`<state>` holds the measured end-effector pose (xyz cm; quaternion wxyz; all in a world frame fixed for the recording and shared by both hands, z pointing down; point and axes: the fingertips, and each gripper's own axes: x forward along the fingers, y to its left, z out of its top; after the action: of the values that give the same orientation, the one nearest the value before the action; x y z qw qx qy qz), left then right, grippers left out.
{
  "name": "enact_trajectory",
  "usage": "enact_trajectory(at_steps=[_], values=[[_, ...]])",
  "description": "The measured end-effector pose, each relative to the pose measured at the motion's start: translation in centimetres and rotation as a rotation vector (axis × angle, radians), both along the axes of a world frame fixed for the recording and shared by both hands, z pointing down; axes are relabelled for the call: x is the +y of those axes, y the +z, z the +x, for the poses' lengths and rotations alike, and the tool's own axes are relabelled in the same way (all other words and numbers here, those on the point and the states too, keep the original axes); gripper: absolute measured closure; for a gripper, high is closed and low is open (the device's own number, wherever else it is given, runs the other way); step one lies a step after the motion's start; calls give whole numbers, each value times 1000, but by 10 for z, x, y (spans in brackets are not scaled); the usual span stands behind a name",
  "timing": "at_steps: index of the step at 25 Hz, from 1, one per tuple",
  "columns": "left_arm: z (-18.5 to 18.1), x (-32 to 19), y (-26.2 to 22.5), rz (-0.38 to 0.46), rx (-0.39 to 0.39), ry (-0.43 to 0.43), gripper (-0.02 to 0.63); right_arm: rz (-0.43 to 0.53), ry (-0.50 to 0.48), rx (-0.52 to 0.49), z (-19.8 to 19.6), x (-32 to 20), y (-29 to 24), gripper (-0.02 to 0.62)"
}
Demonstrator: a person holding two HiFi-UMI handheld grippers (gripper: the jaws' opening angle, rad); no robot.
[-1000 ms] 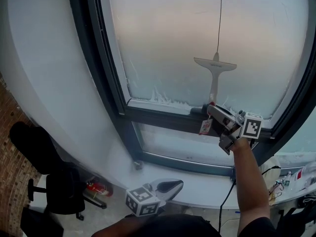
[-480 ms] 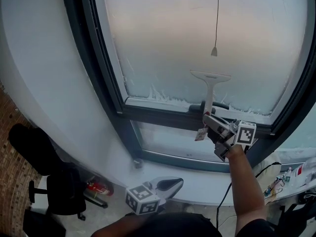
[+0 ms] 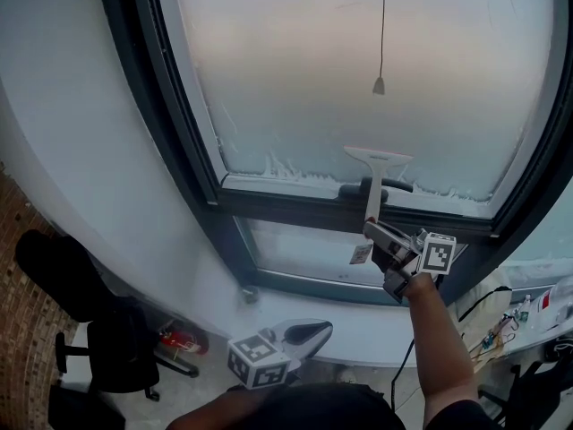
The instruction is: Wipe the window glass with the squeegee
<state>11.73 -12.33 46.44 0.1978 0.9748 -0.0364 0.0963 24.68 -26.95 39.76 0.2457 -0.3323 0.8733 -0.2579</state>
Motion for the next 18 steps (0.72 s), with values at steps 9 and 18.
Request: enact_trajectory(at_steps=[9,18], values=[[2,-1,4,-12,-1,3,606,-51,5,-32,-4,6,36,506],[7,0,6,-12,2,13,606,-78,11,-31,-3,8,54,506]])
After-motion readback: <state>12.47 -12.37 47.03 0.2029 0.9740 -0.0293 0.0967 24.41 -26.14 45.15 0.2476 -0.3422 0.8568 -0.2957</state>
